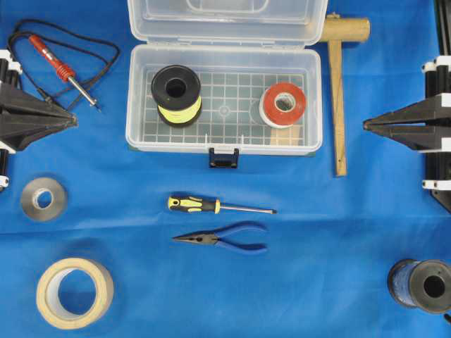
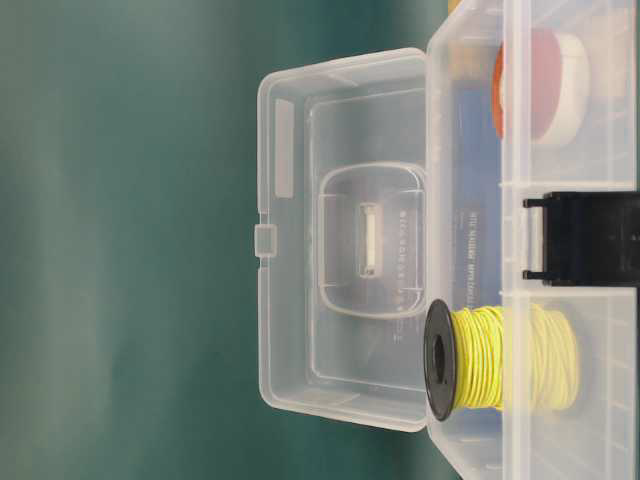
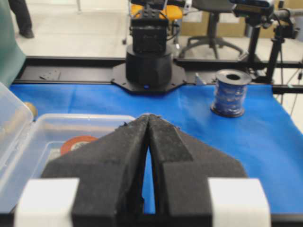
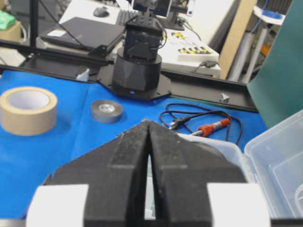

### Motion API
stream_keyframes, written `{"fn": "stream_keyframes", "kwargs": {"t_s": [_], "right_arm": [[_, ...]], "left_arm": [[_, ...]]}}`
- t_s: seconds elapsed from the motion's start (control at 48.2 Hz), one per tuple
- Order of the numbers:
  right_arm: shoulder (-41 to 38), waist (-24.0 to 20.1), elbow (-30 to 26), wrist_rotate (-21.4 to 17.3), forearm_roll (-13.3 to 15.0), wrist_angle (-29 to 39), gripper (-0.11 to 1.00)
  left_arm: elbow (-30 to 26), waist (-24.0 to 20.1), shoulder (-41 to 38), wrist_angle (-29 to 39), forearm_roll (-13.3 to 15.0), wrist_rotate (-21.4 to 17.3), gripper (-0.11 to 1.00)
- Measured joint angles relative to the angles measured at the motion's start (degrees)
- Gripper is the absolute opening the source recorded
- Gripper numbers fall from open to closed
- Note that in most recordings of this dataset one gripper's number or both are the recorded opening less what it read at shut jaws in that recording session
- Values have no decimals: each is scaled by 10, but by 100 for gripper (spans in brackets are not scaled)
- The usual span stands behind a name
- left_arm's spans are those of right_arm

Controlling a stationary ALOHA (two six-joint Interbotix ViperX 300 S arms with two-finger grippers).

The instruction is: Close the tool box with the left arm.

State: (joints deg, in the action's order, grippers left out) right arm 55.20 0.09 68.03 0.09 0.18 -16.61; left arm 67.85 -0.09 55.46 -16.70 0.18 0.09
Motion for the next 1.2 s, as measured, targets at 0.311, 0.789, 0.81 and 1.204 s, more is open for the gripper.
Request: {"fn": "stream_keyframes", "kwargs": {"t_s": [0.311,0.789,0.81,1.204], "right_arm": [[-2,23,-18,-4,-1,45,0],[-10,26,-20,-4,-1,73,0],[-10,26,-20,-4,-1,74,0],[-15,26,-20,-3,-1,93,0]], "left_arm": [[-50,-57,-27,38,16,-33,0],[-258,-233,-194,234,17,-84,53],[-267,-239,-204,237,17,-89,59],[-442,-346,-399,345,9,-131,91]]}}
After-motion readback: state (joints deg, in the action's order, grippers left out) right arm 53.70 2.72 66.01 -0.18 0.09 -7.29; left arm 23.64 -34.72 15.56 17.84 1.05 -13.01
